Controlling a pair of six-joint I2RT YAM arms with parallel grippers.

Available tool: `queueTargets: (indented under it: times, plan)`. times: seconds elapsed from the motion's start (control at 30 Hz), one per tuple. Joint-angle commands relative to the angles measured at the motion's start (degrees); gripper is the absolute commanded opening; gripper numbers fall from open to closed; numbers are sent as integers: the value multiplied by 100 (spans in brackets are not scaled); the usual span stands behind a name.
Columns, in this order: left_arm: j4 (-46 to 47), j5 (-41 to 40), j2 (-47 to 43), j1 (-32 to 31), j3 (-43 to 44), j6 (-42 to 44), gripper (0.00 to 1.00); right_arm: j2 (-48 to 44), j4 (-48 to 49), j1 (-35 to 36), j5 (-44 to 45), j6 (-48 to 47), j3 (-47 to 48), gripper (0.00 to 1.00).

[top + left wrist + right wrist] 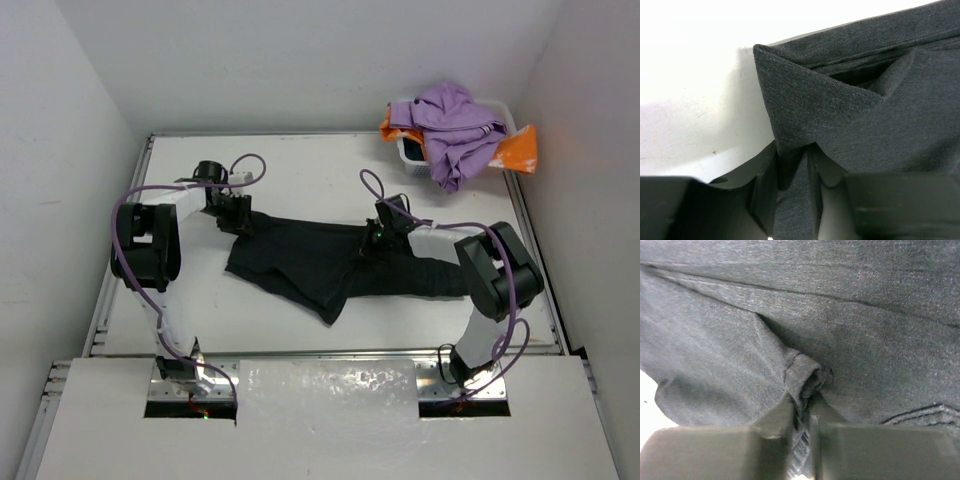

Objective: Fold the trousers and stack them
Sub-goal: Fold the trousers

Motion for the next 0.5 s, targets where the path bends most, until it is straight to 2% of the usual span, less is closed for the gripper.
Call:
queueTargets:
  times: [0.0,0.13,0.27,0.47]
  plan:
    - [17,-5,-244,53,35,135,30,-93,-48,47,408,-295,380,0]
    - [-10,-14,-279,53,44,171,41,-454,-411,64,526,-1147,907,0]
    - [-45,30,-217,62,105,144,46,-552,-586,170,236,-2008,1495,0]
    - [-89,-14,-208,62,149,179,49,-525,-964,179,165,-2247,1813,0]
